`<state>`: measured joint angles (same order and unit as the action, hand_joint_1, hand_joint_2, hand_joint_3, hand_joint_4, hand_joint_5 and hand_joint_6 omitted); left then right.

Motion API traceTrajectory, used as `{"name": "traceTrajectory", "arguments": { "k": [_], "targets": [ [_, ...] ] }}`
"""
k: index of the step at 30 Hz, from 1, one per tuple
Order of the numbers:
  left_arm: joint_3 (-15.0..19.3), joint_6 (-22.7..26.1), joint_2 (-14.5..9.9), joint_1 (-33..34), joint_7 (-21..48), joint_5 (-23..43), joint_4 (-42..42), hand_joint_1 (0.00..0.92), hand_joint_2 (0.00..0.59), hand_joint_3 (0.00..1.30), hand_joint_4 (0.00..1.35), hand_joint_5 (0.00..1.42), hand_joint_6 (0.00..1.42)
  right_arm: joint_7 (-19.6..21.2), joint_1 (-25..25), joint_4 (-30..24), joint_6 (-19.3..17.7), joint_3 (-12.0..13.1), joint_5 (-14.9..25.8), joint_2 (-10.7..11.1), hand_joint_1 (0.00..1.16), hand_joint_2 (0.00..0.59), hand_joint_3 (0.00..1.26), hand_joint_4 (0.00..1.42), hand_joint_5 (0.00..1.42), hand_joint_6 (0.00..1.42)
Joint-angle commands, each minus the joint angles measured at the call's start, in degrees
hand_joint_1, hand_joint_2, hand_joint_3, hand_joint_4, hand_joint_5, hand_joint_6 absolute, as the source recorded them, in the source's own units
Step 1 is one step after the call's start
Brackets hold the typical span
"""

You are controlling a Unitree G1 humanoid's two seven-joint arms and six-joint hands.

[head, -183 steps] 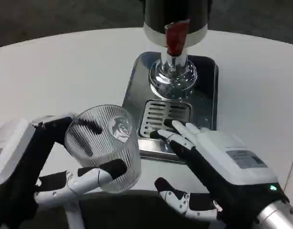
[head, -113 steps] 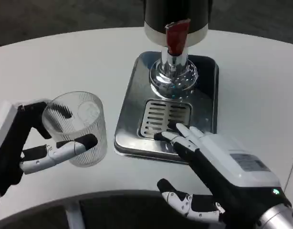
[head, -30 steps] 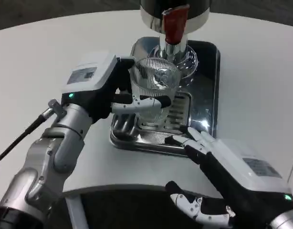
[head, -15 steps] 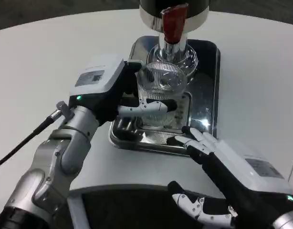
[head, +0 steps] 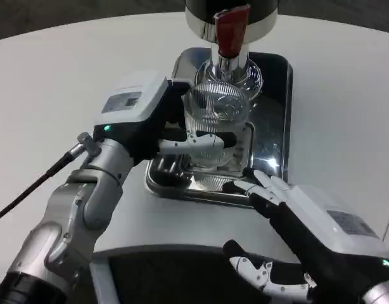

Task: Grasp the cup under the faucet to collect the drink, then remove the cup.

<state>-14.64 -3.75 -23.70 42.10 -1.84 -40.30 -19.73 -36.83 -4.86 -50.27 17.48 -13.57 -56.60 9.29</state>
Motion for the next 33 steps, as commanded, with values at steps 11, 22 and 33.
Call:
{"name": "traceTrajectory", "arguments": {
  "k": [11, 22, 33],
  "targets": [
    [-0.15, 0.27, -0.35, 0.12, -1.23, -0.96, -0.54, 0.359, 0.136, 0.67, 0.50, 0.54, 0.18, 0.36, -0.89, -0.71, 0.49, 0.51, 1.38, -0.50, 0.60, 0.442, 0.16, 0.00, 0.00, 0.00],
    [0.20, -0.80, -0.58, -0.63, -1.19, -0.04, -0.24, 0.299, 0.149, 0.40, 0.19, 0.30, 0.16, 0.74, -1.22, -0.80, 0.52, 0.66, 1.90, -0.61, 0.60, 0.442, 0.16, 0.01, 0.00, 0.00],
    [0.69, -1.38, -0.77, -1.53, -1.30, 0.57, 0.35, 0.277, 0.132, 0.12, 0.00, 0.14, 0.12, 1.13, -1.61, -0.90, 0.49, 0.81, 2.48, -0.74, 0.60, 0.442, 0.17, 0.01, 0.00, 0.00]
  ]
}}
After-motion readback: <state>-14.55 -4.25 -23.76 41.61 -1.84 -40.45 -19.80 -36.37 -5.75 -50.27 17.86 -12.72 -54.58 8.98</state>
